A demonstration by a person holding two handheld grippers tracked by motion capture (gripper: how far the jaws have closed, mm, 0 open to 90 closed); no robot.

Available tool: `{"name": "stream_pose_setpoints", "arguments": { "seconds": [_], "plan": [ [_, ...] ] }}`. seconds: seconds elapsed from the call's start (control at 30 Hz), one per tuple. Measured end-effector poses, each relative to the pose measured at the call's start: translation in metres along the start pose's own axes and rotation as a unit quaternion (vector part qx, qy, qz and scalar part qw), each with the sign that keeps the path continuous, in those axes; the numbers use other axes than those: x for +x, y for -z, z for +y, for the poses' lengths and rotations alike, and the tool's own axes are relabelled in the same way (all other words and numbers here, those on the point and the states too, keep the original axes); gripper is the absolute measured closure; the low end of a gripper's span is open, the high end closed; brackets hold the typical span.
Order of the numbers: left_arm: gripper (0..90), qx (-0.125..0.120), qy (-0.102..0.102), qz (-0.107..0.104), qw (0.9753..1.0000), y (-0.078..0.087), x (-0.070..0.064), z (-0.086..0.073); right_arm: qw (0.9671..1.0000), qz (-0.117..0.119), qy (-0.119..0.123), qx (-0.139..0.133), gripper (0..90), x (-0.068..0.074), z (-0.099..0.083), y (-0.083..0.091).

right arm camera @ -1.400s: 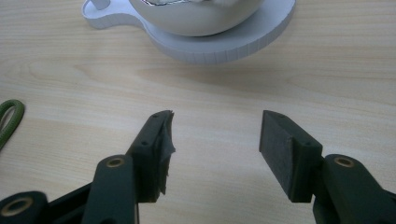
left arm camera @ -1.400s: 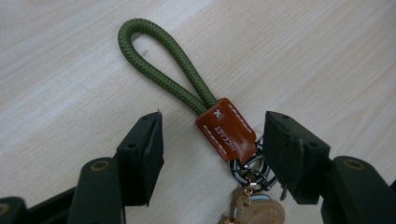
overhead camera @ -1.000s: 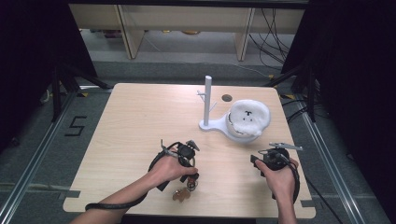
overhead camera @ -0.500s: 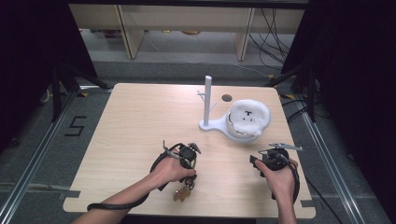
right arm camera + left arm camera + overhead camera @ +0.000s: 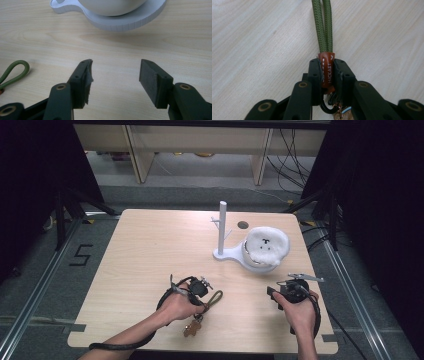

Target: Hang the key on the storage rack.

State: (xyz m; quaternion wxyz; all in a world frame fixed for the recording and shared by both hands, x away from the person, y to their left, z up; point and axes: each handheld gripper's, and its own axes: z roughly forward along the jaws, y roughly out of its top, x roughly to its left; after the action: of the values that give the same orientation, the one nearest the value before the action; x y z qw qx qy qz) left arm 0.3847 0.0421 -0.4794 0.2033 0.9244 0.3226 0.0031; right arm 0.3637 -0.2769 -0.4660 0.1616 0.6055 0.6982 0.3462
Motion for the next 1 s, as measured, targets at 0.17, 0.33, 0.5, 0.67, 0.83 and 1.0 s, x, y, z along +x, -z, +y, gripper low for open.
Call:
{"name": "stream_pose_setpoints", "arguments": {
  "seconds": [0.17,0.33,0.5,0.67,0.83,1.0],
  "plan": [
    [79.3,-0.020,-0.016,-0.003,0.9997,0.002,0.001,-0.005,1.0000,-0.002,-0.009,-0.004,44.4,0.001,0.000,-0.002],
    [79.7,-0.061,-0.003,-0.008,0.9981,0.004,-0.001,-0.012,0.9998,-0.003,-0.021,0.003,44.5,0.004,0.001,0.002],
    [79.7,-0.083,-0.019,-0.017,0.9962,0.015,0.003,-0.018,0.9998,0.006,-0.020,-0.006,44.4,0.004,0.001,0.002],
    [79.6,-0.106,-0.031,-0.012,0.9938,0.027,0.008,-0.024,0.9997,0.001,-0.025,-0.007,44.4,0.007,0.000,0.002],
    [79.6,-0.161,-0.031,-0.010,0.9865,0.035,0.013,-0.030,0.9997,0.008,-0.022,-0.011,44.4,0.007,0.001,0.002],
    [79.6,-0.210,-0.008,-0.004,0.9777,0.043,0.014,-0.036,0.9997,0.007,-0.019,-0.012,44.4,0.006,0.001,0.002]
  ]
}}
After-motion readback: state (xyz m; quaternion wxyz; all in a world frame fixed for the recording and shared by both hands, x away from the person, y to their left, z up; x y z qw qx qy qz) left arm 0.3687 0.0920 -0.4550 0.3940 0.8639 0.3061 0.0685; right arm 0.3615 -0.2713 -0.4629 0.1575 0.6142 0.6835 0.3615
